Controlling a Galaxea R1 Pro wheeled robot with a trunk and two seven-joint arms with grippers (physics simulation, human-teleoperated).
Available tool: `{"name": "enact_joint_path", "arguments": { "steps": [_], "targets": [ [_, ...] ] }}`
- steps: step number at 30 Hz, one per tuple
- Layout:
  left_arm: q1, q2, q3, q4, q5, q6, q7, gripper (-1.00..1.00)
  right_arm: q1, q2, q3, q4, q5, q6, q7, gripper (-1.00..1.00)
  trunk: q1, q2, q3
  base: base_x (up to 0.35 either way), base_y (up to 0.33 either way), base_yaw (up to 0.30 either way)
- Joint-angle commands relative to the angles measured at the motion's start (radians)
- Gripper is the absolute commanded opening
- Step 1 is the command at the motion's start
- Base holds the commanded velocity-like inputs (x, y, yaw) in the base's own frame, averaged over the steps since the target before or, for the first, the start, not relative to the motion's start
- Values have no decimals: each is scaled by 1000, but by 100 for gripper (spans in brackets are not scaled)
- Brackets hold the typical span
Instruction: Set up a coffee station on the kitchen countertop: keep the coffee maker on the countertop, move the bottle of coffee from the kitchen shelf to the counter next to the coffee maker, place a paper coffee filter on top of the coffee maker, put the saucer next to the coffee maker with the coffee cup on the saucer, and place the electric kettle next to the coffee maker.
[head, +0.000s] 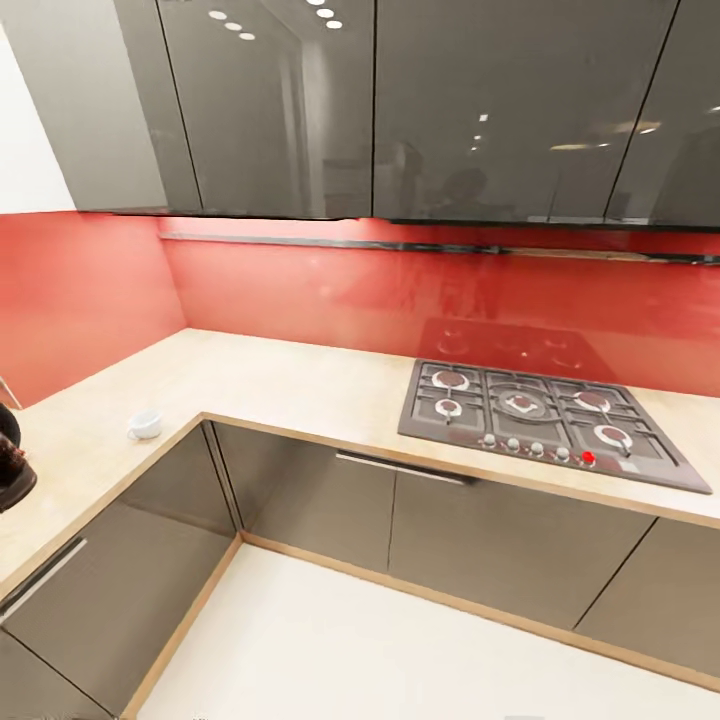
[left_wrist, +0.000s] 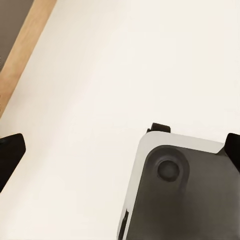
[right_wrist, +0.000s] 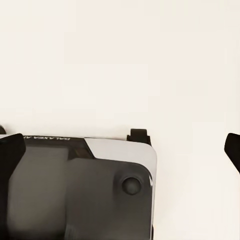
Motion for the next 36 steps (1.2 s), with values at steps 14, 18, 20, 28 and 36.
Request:
{"name": "enact_joint_path", "arguments": {
  "steps": [14, 18, 20, 28, 36],
  "targets": [
    [-1, -1, -9, 1, 6, -3, 5, 100, -1, -1, 7, -2, -7, 3, 1, 100, 1, -2, -2, 1, 0, 262],
    [-1, -1, -9, 1, 6, -3, 5, 100, -1, -1, 7, -2, -7, 3, 1, 100, 1, -2, -2, 0, 0, 276],
    [-1, -1, -9, 1, 6, -3, 5, 100, -1, -1, 7, -2, -7, 3, 1, 100, 1, -2, -2, 0, 0, 276],
    [-1, -1, -9, 1, 6, -3, 5, 100, -2, -1, 7, -2, -7, 3, 1, 100, 1, -2, -2, 0, 0, 276],
    [-1, -1, -9, 1, 6, -3, 5, 100, -1, -1, 7, -2, -7, 3, 1, 100, 1, -2, -2, 0, 0, 276]
  ]
}}
